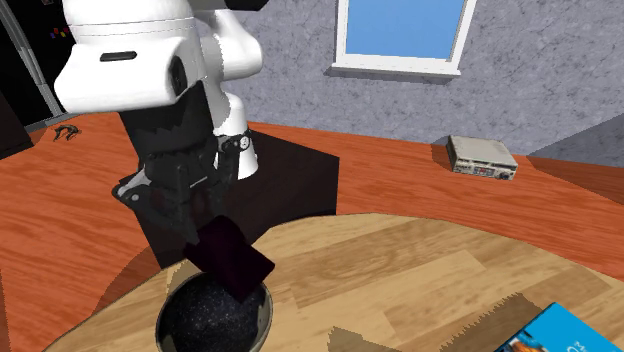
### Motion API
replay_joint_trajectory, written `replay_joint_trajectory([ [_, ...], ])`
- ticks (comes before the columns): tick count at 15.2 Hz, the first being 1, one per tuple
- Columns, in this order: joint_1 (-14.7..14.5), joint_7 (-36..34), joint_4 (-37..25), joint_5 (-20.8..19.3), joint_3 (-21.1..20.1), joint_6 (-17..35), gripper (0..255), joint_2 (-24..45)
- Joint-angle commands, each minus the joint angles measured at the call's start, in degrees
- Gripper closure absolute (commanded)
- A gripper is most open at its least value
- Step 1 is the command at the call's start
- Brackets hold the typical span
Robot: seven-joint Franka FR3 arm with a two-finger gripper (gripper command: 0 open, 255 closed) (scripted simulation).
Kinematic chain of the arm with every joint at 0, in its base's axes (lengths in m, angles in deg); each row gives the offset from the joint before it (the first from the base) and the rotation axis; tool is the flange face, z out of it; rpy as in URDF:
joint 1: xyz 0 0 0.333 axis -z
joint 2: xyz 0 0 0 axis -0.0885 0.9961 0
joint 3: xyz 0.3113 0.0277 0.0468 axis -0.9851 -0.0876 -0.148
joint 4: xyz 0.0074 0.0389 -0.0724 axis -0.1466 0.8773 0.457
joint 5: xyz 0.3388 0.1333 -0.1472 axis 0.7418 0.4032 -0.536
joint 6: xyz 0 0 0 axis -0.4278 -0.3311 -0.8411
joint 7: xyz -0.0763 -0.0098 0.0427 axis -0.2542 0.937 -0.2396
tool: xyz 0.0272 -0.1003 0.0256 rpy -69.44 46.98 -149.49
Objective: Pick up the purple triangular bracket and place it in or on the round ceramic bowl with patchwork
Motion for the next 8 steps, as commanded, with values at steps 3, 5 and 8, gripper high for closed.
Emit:
replay_joint_trajectory([
  [3, 2.33, 4.75, 1.00, -0.49, 2.63, -0.05, 255, -1.04],
  [5, 2.33, 5.09, 1.82, -0.09, 2.71, 1.48, 255, -0.26],
  [8, 2.32, 5.66, 2.97, 0.60, 2.81, 3.78, 255, 1.02],
])
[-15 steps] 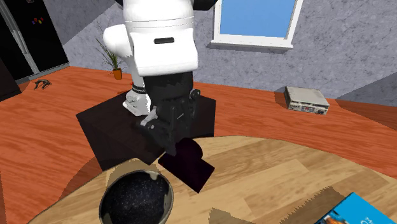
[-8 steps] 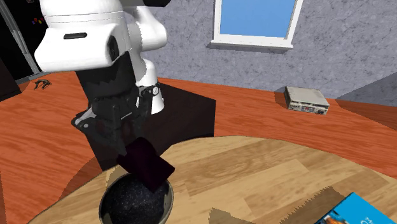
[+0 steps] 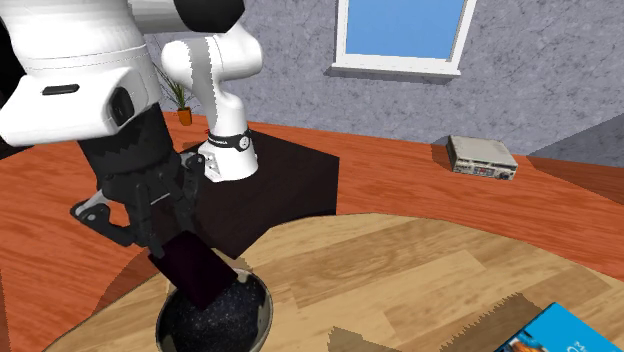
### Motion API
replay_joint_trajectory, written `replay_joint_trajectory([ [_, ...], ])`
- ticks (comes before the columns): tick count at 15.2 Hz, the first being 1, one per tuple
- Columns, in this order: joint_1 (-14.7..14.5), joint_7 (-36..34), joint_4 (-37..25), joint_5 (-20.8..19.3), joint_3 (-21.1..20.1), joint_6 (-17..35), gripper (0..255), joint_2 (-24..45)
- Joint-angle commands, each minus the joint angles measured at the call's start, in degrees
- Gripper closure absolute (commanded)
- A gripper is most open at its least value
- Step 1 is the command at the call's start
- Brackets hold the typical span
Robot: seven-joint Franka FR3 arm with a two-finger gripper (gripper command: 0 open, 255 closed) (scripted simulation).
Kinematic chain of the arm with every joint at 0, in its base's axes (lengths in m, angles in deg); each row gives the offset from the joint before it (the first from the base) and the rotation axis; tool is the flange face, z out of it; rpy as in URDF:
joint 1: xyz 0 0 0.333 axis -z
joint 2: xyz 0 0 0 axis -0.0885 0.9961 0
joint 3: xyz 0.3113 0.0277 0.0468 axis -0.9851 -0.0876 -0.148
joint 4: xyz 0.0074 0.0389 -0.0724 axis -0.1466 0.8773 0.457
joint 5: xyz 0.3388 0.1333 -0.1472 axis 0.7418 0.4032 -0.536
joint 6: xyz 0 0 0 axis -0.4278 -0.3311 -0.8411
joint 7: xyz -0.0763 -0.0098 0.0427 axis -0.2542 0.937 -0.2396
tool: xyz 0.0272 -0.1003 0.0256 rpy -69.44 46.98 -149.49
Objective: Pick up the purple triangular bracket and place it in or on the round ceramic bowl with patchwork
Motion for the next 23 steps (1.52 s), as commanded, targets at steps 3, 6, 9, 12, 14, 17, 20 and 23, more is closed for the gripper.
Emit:
replay_joint_trajectory([
  [3, -0.03, 0.82, 1.43, 1.05, 0.08, 3.10, 255, 1.81],
  [6, -0.02, 1.56, 2.34, 1.99, 0.10, 5.38, 255, 3.32],
  [9, 0.01, 2.40, 3.14, 3.07, 0.07, 7.63, 255, 4.96],
  [12, 0.07, 3.34, 3.82, 4.31, -0.05, 9.85, 255, 6.70],
  [14, 0.12, 3.79, 4.08, 4.90, -0.13, 10.82, 255, 7.50],
  [17, 0.12, 3.79, 4.08, 4.90, -0.13, 10.82, 255, 7.50],
  [20, 0.12, 3.79, 4.08, 4.90, -0.13, 10.82, 255, 7.50],
  [23, 0.12, 3.78, 4.08, 4.90, -0.14, 10.82, 0, 7.50],
])
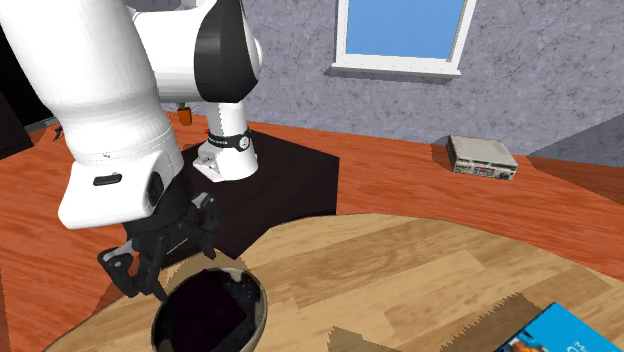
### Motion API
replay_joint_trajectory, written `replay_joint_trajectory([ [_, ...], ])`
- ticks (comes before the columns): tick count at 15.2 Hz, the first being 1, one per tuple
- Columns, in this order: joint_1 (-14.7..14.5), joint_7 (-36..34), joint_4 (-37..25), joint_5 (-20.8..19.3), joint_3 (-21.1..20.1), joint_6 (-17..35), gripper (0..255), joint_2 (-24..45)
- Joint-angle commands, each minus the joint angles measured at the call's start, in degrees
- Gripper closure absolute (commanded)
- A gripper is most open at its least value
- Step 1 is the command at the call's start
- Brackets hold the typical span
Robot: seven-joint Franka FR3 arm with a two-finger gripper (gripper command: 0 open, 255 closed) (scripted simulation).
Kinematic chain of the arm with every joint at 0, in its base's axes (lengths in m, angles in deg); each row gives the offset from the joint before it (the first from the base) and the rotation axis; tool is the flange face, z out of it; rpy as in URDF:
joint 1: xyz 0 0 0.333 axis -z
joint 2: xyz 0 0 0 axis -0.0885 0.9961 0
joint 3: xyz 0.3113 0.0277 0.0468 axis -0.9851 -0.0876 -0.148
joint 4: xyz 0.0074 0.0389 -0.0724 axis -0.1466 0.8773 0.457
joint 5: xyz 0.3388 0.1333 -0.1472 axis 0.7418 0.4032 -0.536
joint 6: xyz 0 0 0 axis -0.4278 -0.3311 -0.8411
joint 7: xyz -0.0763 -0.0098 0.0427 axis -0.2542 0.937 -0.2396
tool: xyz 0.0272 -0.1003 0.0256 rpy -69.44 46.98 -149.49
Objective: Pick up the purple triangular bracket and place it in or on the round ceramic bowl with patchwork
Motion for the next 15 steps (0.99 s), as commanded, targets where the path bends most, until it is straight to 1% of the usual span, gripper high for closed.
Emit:
replay_joint_trajectory([
  [1, 0.00, 0.00, 0.00, 0.00, 0.00, 0.00, 0, 0.00],
  [4, 0.00, 0.00, 0.00, 0.00, 0.00, 0.00, 0, 0.00],
  [8, -0.15, -2.61, -2.16, -3.70, 0.45, -7.03, 0, -5.46],
  [15, -0.12, -2.61, -2.16, -3.70, 0.41, -7.03, 0, -5.46],
])
